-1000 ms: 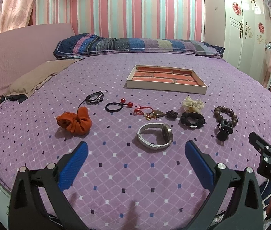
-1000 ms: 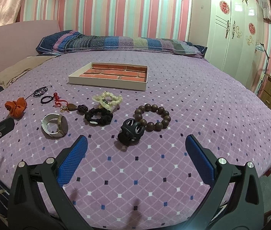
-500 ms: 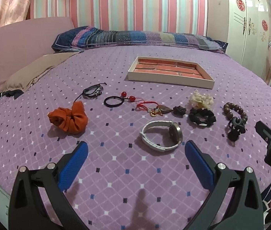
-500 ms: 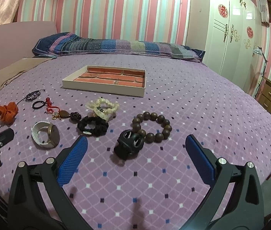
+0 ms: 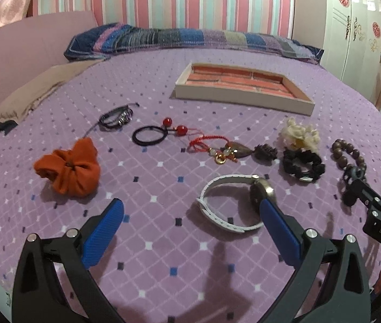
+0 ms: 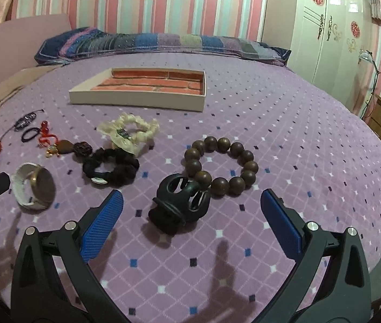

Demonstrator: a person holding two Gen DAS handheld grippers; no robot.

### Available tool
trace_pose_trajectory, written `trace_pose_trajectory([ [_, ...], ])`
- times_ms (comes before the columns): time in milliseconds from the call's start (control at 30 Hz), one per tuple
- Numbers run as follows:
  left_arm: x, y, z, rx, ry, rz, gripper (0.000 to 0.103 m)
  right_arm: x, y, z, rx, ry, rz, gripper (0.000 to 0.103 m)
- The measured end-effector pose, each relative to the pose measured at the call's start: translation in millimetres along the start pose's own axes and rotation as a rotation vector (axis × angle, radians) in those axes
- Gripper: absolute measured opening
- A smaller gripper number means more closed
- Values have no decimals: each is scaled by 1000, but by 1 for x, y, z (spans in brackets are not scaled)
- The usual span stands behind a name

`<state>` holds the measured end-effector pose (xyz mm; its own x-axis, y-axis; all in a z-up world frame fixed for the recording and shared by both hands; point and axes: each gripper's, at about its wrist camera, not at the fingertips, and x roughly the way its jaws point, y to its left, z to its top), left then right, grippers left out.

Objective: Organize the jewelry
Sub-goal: 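Grasp the black claw clip with the right tool while the left tool grasps the white watch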

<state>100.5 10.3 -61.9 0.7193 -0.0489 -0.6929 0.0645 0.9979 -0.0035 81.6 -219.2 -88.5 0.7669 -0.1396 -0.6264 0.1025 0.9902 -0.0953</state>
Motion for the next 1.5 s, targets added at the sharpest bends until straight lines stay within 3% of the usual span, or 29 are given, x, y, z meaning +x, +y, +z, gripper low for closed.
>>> trace_pose_trajectory([
  [100, 12, 2, 0, -7, 26, -5, 99, 7, 1, -1, 9, 2, 7, 98],
  [267, 26, 5, 1, -9, 44, -24, 98, 19, 5, -1, -6, 27, 8, 87],
  [433, 36, 4, 3, 0, 55, -42, 96, 28, 2, 1, 12, 46, 28, 68],
  [533, 40, 2, 6, 4, 66, -53, 76, 32, 0, 1, 19, 60, 45, 58],
  [633, 47, -2, 7, 17, 84, -56, 71, 34, -1, 0, 20, 70, 58, 54],
  [967, 54, -9, 11, 44, 70, -29, 60, 39, 2, -1, 4, 66, 74, 51],
  [1167, 52, -8, 11, 39, 71, -44, 38, 37, 1, 1, -3, 62, 82, 50],
  [1267, 50, -8, 11, 42, 77, -65, 22, 34, 1, 1, -14, 54, 81, 50],
  [1500, 41, -9, 13, 48, 64, -94, 13, 27, 0, 6, -26, 38, 92, 50],
])
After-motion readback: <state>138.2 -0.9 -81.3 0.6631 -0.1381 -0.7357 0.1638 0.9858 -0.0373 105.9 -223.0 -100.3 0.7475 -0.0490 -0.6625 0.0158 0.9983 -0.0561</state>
